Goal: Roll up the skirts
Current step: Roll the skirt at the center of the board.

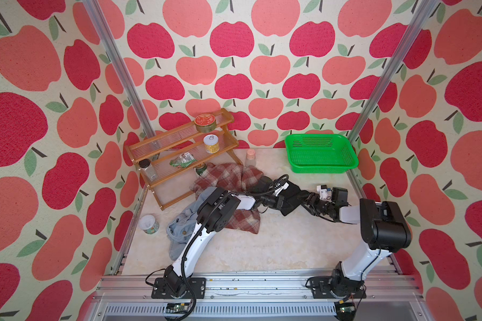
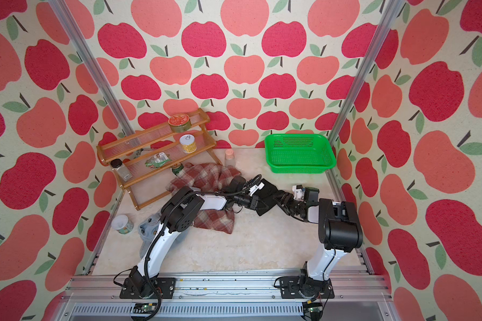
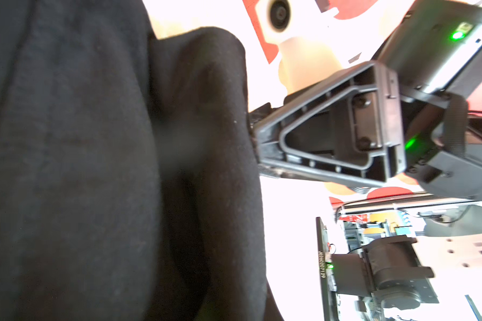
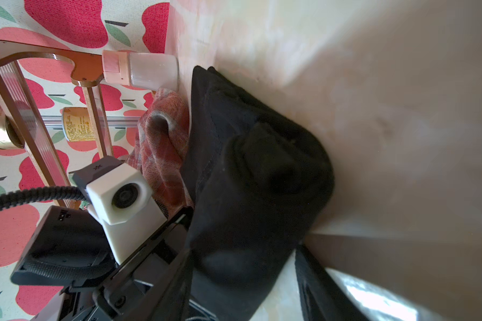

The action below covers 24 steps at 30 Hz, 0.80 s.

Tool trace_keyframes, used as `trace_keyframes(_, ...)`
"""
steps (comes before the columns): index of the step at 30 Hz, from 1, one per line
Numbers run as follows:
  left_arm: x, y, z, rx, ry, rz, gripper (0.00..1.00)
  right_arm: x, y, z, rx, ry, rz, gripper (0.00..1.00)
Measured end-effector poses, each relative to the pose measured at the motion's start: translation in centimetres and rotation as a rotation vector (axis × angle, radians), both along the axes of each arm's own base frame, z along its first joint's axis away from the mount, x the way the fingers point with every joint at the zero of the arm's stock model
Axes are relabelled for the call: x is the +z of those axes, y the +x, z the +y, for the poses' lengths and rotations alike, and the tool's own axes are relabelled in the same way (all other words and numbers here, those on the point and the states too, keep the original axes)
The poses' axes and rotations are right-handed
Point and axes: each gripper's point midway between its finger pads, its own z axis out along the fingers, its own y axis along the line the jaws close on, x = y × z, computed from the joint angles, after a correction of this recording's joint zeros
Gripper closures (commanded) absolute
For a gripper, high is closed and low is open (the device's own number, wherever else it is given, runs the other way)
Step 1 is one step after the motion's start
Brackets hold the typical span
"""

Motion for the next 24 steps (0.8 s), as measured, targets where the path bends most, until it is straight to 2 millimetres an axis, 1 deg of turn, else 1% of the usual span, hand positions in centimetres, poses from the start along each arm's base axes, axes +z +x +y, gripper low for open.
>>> trace_keyframes(3,0.2,0.0,-0.1,-0.011,-0.019,0.026,0.89,0.0,0.5,0.3,0.008,0.003,-0.008,0.4)
trace_keyframes(5,0.3,0.1,-0.3,-0.023,-0.028,0.04,0.88,0.0,0.7,0.5,0.011,0.003,-0.01,0.44)
trace_keyframes(6,0.4,0.1,-0.4,-0.03,-0.032,0.045,0.86,-0.1,0.8,0.5,0.009,0.004,-0.006,0.48)
trace_keyframes(7,0.5,0.1,-0.5,-0.037,-0.037,0.049,0.84,-0.2,0.9,0.5,0.008,0.003,-0.003,0.58)
trace_keyframes(8,0.5,0.1,-0.6,-0.041,-0.037,0.052,0.81,-0.4,1.0,0.5,0.006,-0.001,-0.001,0.64)
trace_keyframes(10,0.5,0.1,-0.7,-0.052,-0.034,0.064,0.67,-1.0,1.0,0.4,-0.004,-0.004,0.023,0.76)
trace_keyframes(13,0.2,-0.1,-0.7,-0.061,-0.014,0.068,0.53,-1.4,0.9,0.3,-0.011,-0.006,0.045,0.88)
trace_keyframes(15,0.3,-0.3,-0.6,-0.067,0.004,0.053,0.35,-1.3,0.9,0.3,-0.012,-0.006,0.051,0.93)
trace_keyframes(17,1.0,-0.2,-0.4,-0.059,0.037,-0.003,0.0,-1.3,0.9,0.2,-0.016,-0.015,0.055,0.94)
trace_keyframes(19,1.8,-0.2,-0.3,-0.041,0.085,-0.073,0.0,-1.2,0.8,0.2,-0.021,-0.027,0.061,0.93)
trace_keyframes(20,2.2,0.1,0.0,-0.017,0.123,-0.123,0.0,-1.2,0.7,0.1,-0.024,-0.035,0.063,0.94)
trace_keyframes(22,3.0,1.2,0.8,0.034,0.189,-0.225,0.0,-1.1,0.5,0.0,-0.028,-0.046,0.072,0.94)
trace_keyframes(24,4.2,2.6,2.3,0.104,0.263,-0.354,0.0,-1.1,0.3,-0.1,-0.03,-0.055,0.081,0.94)
